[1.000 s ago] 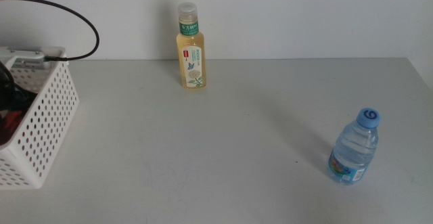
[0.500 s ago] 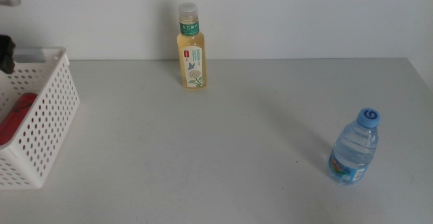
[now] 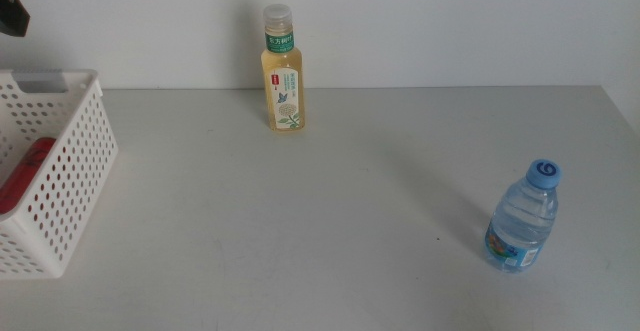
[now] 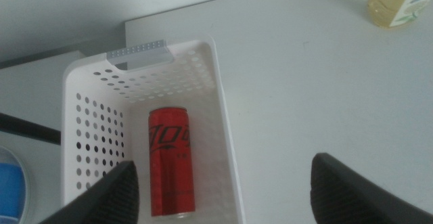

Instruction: Use arms to grab the bottles and put them into the dustbin to the left of the table.

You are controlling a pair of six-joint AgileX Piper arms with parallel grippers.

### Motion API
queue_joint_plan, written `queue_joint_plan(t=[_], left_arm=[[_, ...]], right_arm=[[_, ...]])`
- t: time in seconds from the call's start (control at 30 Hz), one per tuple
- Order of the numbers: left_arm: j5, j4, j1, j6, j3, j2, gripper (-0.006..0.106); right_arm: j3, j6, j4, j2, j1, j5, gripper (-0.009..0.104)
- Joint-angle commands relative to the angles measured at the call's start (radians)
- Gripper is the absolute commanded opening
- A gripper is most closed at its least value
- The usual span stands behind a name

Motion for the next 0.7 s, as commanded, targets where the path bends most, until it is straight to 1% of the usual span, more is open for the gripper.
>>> queue_joint_plan(t=[0.0, 0.1, 0.2, 0.33, 0.47, 0.67], left_arm=[[0.004, -0.012, -0.018, -0.013, -0.028, -0.065, 0.083], [0.038, -0.028, -0.036, -0.025, -0.028, -0.101, 0.083], [-0.012, -0.027, -0.090, -0.034, 0.013, -0.154, 0.083], [-0.209, -0.020, -0.182, -0.075, 0.165, -0.269, 0.083], [-0.439, -0.002, -0.275, -0.162, 0.347, -0.359, 0.083], [-0.786, 0.011, -0.395, -0.262, 0.631, -0.447, 0.083]], right_arm=[[-0.009, -0.005, -0.009, -0.021, -0.006, -0.078, 0.094], [-0.009, -0.005, -0.009, -0.021, -0.006, -0.078, 0.094], [-0.009, -0.005, -0.009, -0.021, -0.006, -0.078, 0.094], [-0.009, -0.005, -0.009, -0.021, -0.006, -0.078, 0.094], [-0.009, -0.005, -0.009, -0.021, -0.006, -0.078, 0.094], [-0.009, -0.005, -0.009, -0.021, -0.006, -0.078, 0.094]])
